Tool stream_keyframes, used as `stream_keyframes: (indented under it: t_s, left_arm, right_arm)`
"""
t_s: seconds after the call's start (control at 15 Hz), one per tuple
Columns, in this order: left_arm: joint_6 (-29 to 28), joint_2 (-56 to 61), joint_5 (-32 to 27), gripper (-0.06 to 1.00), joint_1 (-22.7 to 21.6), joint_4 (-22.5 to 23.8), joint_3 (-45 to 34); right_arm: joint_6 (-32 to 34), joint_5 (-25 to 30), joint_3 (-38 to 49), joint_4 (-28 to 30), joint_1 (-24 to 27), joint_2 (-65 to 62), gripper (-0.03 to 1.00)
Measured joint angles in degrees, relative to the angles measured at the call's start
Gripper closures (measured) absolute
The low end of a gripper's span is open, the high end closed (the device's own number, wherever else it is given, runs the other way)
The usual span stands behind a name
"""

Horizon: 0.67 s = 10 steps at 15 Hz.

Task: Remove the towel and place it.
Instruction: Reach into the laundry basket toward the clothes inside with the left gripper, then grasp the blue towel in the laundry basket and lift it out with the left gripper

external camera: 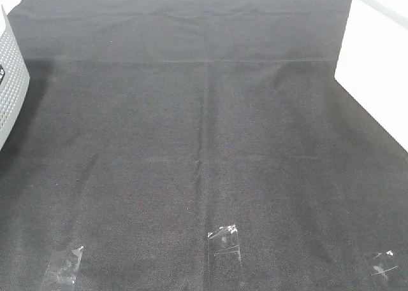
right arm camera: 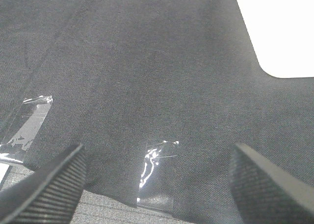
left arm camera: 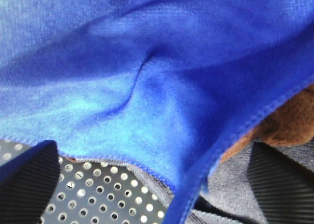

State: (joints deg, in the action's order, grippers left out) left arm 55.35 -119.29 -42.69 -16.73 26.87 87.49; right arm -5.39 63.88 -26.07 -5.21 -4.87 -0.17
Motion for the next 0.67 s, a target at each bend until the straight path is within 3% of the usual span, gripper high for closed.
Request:
stream_keyframes:
  t_s: [0.13,0.27,0.33,0.47,0.67]
  left_arm:
    - [2.5,-0.1,0.0,0.2,0.0,0.1,0.0]
    - [3.3,-0.1,0.0,0.5,0.0,0.1,0.0]
    - [3.3,-0.1,0.0,0.5,0.0,0.1,0.0]
    - [3.5,-0.1,0.0,0.73,0.0,0.1,0.0]
    - [3.6,-0.1,0.0,0.77,0.0,0.1,0.0]
  right_arm:
    - [0.0,0.0,0.0,0.0,0.0,0.0,0.21]
    - [0.0,0.0,0.0,0.0,0.0,0.0,0.21]
    - [0.0,0.0,0.0,0.0,0.0,0.0,0.21]
    - [0.0,0.0,0.0,0.0,0.0,0.0,0.21]
    - [0.0,0.0,0.0,0.0,0.0,0.0,0.21]
